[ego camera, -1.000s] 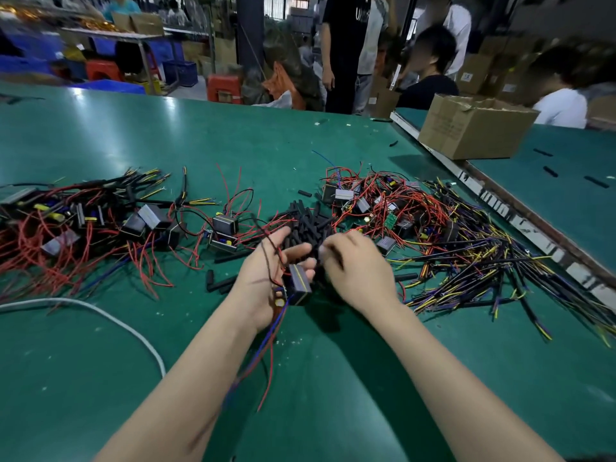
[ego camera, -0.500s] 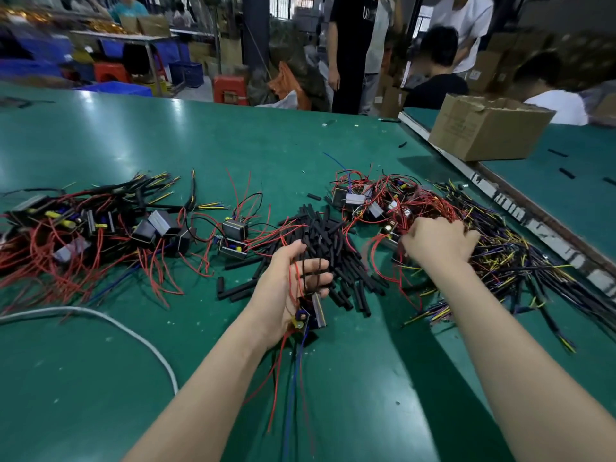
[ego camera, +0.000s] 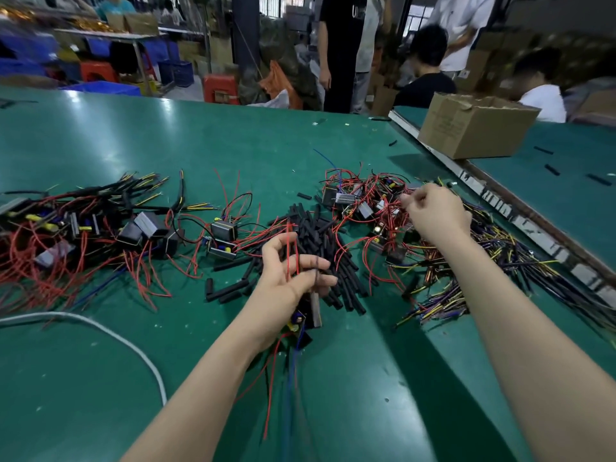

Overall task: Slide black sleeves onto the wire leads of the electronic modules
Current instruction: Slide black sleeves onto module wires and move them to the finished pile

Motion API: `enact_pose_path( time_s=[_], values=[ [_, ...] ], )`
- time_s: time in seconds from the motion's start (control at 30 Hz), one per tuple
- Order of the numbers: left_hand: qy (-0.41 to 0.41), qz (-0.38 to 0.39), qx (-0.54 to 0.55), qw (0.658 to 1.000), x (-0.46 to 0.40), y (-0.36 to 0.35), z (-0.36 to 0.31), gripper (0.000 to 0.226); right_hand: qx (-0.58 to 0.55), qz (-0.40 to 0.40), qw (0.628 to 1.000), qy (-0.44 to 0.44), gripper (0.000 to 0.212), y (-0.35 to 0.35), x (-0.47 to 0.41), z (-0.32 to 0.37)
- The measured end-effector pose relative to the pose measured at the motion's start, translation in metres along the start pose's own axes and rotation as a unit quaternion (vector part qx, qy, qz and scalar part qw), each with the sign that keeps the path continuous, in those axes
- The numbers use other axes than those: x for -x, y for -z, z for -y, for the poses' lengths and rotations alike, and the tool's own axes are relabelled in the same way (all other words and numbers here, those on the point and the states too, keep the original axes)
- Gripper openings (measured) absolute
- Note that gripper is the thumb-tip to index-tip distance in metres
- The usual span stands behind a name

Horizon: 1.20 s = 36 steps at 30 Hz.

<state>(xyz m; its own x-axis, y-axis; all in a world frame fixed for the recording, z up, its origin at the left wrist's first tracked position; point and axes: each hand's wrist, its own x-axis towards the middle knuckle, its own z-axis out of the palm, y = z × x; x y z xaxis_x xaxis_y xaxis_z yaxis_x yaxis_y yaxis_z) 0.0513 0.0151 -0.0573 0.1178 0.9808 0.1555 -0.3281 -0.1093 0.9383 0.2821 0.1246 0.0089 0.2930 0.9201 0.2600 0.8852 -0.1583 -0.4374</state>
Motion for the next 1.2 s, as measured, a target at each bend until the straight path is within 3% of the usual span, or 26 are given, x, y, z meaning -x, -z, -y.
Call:
enact_pose_path(
  time_s=[0.13,0.2,0.27,0.33,0.4,0.43,0.53,0.6,0.63,0.67,0.73,0.8,0.83,0.93,1.0,1.07,1.13,1.2],
  values=[
    [0.018,0.016,0.064,0.998,0.004,-0.005,-0.003,0.037,0.090,0.145,0.985,-0.028,0.059,-0.024,0.010,0.003],
    [0.041,0.021,0.056,0.997,0.007,-0.005,-0.005,0.030,0.177,0.124,0.976,-0.026,0.061,-0.040,0.018,0.007],
    [0.061,0.017,0.039,0.997,0.008,-0.003,-0.007,0.026,0.183,0.076,0.980,-0.004,0.049,-0.045,0.023,0.016],
    [0.068,0.010,0.034,0.997,0.008,-0.001,-0.007,0.026,0.076,0.034,0.996,-0.011,0.038,-0.038,0.022,0.022],
    [0.072,0.009,0.041,0.997,0.007,0.000,-0.008,0.029,-0.142,0.009,0.989,-0.029,0.029,-0.020,0.017,0.026],
    [0.076,0.006,0.048,0.996,0.006,0.000,-0.008,0.028,-0.288,0.013,0.957,-0.027,0.023,-0.006,0.016,0.027],
    [0.087,-0.006,0.066,0.994,0.004,-0.001,-0.009,0.019,-0.626,0.026,0.779,-0.014,0.021,0.043,0.018,0.028],
    [0.094,-0.016,0.081,0.992,0.003,-0.002,-0.010,0.016,-0.708,0.026,0.706,-0.013,0.030,0.072,0.019,0.025],
    [0.096,-0.020,0.085,0.992,0.003,-0.002,-0.011,0.016,-0.712,0.029,0.702,-0.018,0.034,0.083,0.019,0.024],
    [0.097,-0.021,0.085,0.991,0.003,-0.002,-0.012,0.016,-0.692,0.033,0.721,-0.018,0.034,0.091,0.020,0.023],
    [0.098,-0.021,0.075,0.992,0.002,-0.002,-0.013,0.016,-0.601,0.026,0.798,0.011,0.022,0.098,0.023,0.021],
    [0.098,-0.017,0.067,0.993,0.001,-0.003,-0.013,0.018,-0.496,-0.007,0.865,0.077,0.015,0.097,0.031,0.018],
    [0.098,-0.014,0.064,0.993,0.001,-0.003,-0.014,0.022,-0.459,-0.024,0.880,0.120,0.018,0.095,0.036,0.018],
    [0.100,-0.006,0.059,0.993,0.003,-0.003,-0.014,0.041,-0.348,0.019,0.914,0.208,0.027,0.094,0.047,0.020],
    [0.101,-0.006,0.064,0.993,0.003,-0.002,-0.013,0.046,-0.175,0.141,0.953,0.205,0.027,0.092,0.048,0.021],
    [0.100,-0.011,0.068,0.993,0.004,-0.001,-0.013,0.046,-0.041,0.267,0.947,0.170,0.024,0.083,0.047,0.016],
    [0.098,-0.016,0.073,0.992,0.004,0.000,-0.014,0.046,0.047,0.287,0.947,0.134,0.023,0.071,0.041,0.005],
    [0.098,-0.019,0.076,0.992,0.005,0.000,-0.014,0.046,0.113,0.255,0.956,0.091,0.025,0.060,0.037,-0.007]
  ],
)
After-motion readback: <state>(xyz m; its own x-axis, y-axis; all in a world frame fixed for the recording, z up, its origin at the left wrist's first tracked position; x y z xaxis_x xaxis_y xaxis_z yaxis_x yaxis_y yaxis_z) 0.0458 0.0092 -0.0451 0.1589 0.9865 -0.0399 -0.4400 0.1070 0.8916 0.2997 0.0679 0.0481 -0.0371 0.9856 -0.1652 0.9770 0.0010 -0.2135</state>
